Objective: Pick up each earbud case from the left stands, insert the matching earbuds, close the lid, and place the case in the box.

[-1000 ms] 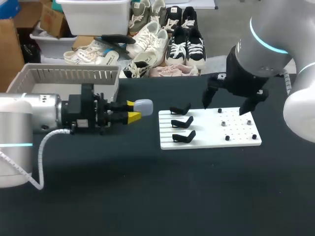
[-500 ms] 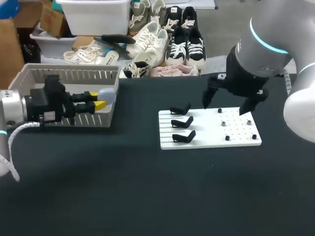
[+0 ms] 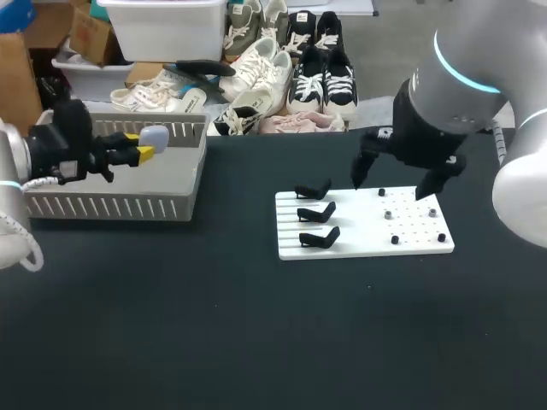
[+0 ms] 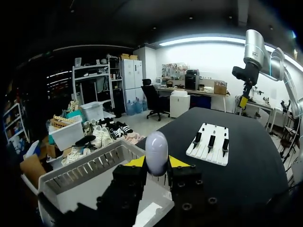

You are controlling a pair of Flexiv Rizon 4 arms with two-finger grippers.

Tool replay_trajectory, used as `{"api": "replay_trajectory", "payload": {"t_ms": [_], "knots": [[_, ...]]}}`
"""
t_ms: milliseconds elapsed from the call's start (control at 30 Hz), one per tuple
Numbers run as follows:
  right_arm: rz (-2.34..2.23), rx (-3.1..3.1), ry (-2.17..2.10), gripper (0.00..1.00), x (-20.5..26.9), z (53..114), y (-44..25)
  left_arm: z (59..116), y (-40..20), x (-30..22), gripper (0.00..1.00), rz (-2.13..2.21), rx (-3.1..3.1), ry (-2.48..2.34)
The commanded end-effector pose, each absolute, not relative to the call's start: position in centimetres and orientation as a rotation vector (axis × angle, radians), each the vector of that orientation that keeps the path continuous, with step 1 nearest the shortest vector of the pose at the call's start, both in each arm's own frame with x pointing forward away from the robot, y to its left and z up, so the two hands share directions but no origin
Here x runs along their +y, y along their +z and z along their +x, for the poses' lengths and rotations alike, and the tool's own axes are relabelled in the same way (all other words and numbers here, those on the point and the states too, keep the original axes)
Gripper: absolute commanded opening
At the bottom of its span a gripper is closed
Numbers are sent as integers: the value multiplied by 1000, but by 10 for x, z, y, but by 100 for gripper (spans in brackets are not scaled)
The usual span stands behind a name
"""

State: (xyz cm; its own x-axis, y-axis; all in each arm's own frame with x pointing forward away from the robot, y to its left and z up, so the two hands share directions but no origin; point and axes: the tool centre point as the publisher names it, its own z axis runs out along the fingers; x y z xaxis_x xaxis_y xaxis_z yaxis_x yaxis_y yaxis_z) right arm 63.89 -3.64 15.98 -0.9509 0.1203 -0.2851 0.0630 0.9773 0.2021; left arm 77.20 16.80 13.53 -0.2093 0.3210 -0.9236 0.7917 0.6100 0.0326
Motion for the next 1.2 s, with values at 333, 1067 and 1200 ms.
{"api": "replay_trajectory", "payload": {"t_ms": [333, 1067, 1200], "knots": [[136, 2820, 274, 100, -37, 637, 160, 809, 102, 179, 0, 911, 2011, -609], [136, 2820, 274, 100, -37, 637, 160, 782, 125, 167, 100, 1001, 1974, -580], [136, 2820, 274, 100, -37, 637, 160, 772, 139, 142, 100, 1093, 1903, -616]]}}
